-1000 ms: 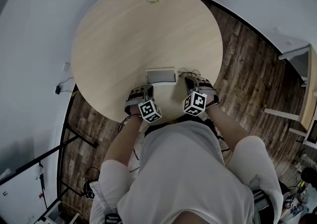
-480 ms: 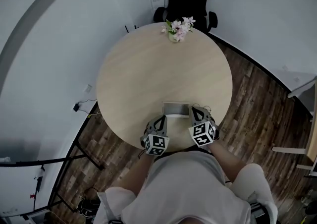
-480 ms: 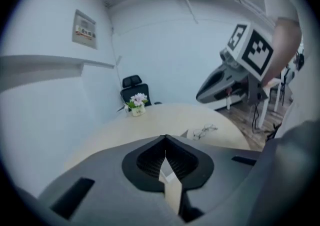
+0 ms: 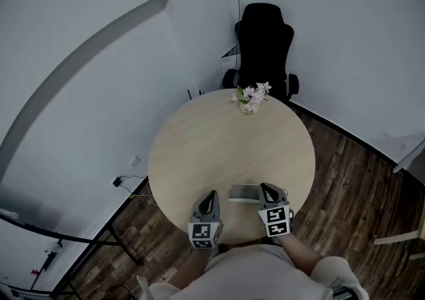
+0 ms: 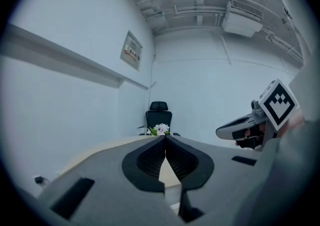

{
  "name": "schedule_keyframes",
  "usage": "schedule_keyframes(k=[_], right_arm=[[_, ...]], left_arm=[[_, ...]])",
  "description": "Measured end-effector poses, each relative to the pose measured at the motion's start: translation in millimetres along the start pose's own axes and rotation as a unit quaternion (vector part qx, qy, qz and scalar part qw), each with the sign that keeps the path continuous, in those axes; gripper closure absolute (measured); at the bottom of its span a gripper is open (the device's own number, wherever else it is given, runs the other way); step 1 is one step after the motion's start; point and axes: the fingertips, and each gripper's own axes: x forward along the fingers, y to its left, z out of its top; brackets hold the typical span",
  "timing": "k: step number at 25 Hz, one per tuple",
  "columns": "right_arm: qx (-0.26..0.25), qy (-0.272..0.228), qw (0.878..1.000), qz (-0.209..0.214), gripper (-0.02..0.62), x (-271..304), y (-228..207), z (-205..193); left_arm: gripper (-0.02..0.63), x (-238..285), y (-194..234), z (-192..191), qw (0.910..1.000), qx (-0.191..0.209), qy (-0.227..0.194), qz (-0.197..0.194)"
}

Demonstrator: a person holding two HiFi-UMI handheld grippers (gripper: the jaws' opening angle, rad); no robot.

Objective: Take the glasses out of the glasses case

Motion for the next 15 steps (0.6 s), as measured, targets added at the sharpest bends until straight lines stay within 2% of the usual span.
schedule_keyframes(k=[6, 11, 15], right_arm=[[-0.001, -0.045, 0.999, -0.012, 0.583, -19, 3, 34], [-0.002, -0.076, 0.997, -0.006, 0.583, -25, 8, 58], [0.009, -0.089, 0.996, -0.005, 0.583, -33, 10, 71]], left_arm=[[0.598, -15, 3, 48, 0.9983, 0.025, -0.050, 0.016], [0.598, -21, 2, 54, 0.9972, 0.048, -0.043, 0.036], [0.598, -23, -4, 67, 0.9968, 0.051, -0.054, 0.032]])
